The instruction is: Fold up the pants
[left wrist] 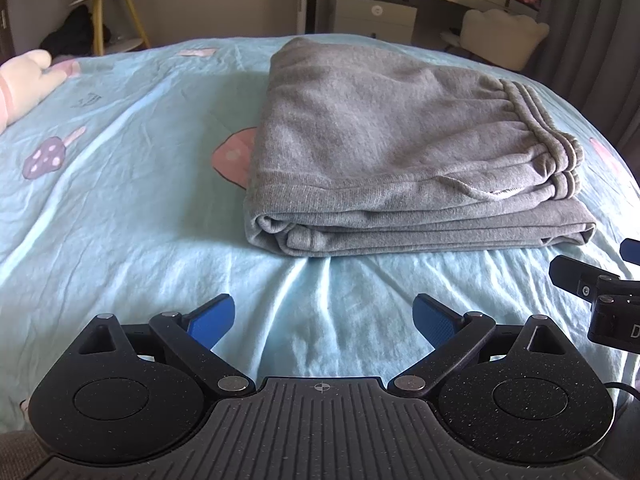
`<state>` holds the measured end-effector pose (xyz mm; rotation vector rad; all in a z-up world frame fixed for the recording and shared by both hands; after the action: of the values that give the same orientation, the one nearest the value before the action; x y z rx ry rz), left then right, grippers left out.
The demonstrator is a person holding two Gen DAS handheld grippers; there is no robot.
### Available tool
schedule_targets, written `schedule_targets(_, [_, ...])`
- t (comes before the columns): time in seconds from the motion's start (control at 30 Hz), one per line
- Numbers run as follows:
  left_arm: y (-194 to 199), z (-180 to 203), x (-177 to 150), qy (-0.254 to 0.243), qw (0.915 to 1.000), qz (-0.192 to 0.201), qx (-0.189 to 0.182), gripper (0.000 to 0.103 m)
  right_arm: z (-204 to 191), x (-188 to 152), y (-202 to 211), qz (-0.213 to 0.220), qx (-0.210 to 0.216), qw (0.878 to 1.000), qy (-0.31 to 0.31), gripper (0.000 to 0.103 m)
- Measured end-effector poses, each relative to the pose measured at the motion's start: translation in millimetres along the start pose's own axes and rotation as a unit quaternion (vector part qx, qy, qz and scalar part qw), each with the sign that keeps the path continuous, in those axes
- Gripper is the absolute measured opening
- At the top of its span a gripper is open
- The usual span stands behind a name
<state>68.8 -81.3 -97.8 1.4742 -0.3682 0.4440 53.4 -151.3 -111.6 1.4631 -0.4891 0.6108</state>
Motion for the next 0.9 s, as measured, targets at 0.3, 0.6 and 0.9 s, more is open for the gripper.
schedule_targets(0.3, [0.4, -0.5, 0.7, 0.002, 1.0, 0.001, -0.001, 0.1, 1.6, -0.3, 0.1, -0.001, 0.0, 1.0, -0.004, 0.099])
schedule_targets(0.6, [0.9, -0.8, 1.3, 0.002, 1.0, 0.003, -0.001, 0.1, 1.6, -0.3, 0.2, -0.001, 0.0, 1.0, -0.005, 0.099])
schedule_targets(0.9, [1.3, -0.2, 1.4, 0.001, 1.0, 0.004, -0.002, 0.1, 1.6, -0.3, 0.1, -0.001, 0.0, 1.0, -0.004, 0.099])
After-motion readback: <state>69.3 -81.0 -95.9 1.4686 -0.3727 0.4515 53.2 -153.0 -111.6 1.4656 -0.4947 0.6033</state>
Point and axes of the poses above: each gripper's, at about its wrist camera, not at the fingertips, and y roughly against the way its jaws point, z to its right, x to its top, the point moved 10 cm from there along -y, roughly the way its jaws point, and after that the axes turned 10 degrees about -z, right-handed, at the moved point
